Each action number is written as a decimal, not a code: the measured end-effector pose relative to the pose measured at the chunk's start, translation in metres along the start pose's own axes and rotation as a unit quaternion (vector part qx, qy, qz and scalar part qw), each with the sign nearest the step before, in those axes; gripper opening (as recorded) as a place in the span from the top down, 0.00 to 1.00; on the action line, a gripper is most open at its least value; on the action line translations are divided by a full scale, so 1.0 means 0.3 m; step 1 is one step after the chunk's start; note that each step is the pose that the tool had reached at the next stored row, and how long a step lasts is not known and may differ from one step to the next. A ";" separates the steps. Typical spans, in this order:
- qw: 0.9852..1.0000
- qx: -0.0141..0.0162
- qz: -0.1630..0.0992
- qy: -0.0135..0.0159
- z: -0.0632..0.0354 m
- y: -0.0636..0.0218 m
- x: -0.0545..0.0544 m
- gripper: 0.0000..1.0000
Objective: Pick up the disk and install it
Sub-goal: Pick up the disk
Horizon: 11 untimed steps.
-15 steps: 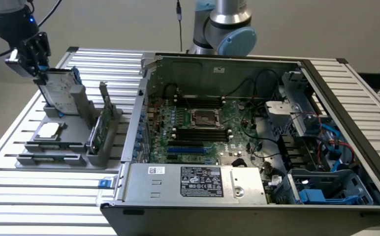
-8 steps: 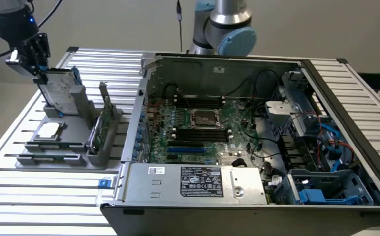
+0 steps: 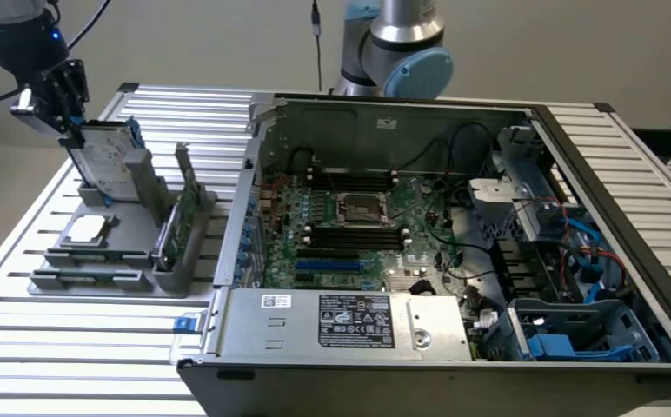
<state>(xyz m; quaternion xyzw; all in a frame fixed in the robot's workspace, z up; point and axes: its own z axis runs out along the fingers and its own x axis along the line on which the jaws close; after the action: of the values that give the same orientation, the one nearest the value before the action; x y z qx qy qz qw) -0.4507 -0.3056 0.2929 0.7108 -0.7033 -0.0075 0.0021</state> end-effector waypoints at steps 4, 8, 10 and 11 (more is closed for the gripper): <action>1.000 0.000 0.002 0.000 0.000 0.000 0.000 0.67; 1.000 -0.001 0.008 0.000 0.001 0.000 0.000 0.67; 1.000 -0.001 0.011 0.001 0.002 0.000 0.000 0.67; 1.000 -0.001 0.013 0.001 0.002 0.000 0.000 0.67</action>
<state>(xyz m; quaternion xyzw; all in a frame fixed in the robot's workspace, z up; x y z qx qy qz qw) -0.4507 -0.3056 0.2923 0.7017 -0.7124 -0.0073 0.0034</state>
